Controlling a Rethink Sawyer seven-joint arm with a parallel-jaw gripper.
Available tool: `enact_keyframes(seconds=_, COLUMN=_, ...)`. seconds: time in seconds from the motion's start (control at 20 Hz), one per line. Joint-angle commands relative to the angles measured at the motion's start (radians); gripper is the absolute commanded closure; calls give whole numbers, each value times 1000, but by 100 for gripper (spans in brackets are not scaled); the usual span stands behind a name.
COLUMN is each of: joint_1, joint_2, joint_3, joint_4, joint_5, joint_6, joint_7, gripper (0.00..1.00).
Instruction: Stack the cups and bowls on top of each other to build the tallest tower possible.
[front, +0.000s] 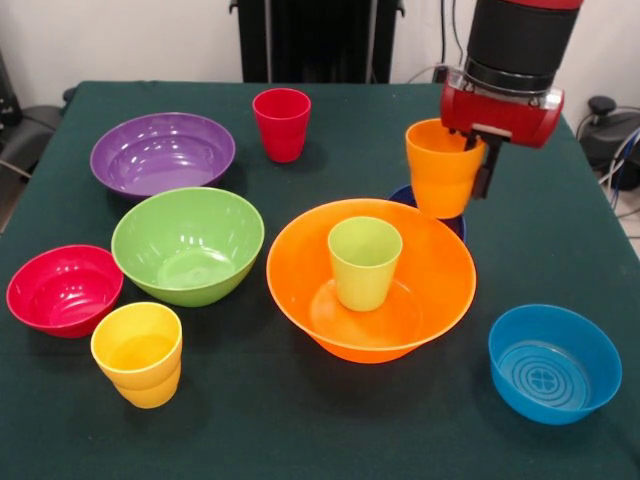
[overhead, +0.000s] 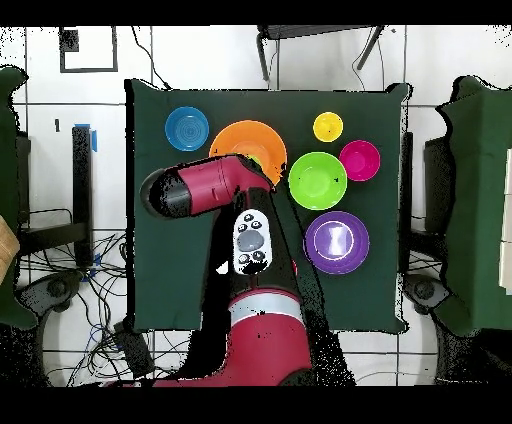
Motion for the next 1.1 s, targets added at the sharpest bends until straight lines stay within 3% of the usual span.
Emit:
enact_keyframes(seconds=0.05, joint_1=31, joint_2=123, joint_3=2, joint_4=-148, joint_5=14, joint_6=102, joint_7=51, gripper=100)
enact_keyframes(seconds=0.65, joint_1=18, joint_2=218, joint_3=-3, joint_4=-300, joint_5=1, joint_6=115, joint_7=-15, gripper=100)
enact_keyframes(seconds=1.1, joint_1=21, joint_2=245, joint_3=1, joint_4=-320, joint_5=5, joint_6=115, joint_7=-30, gripper=100)
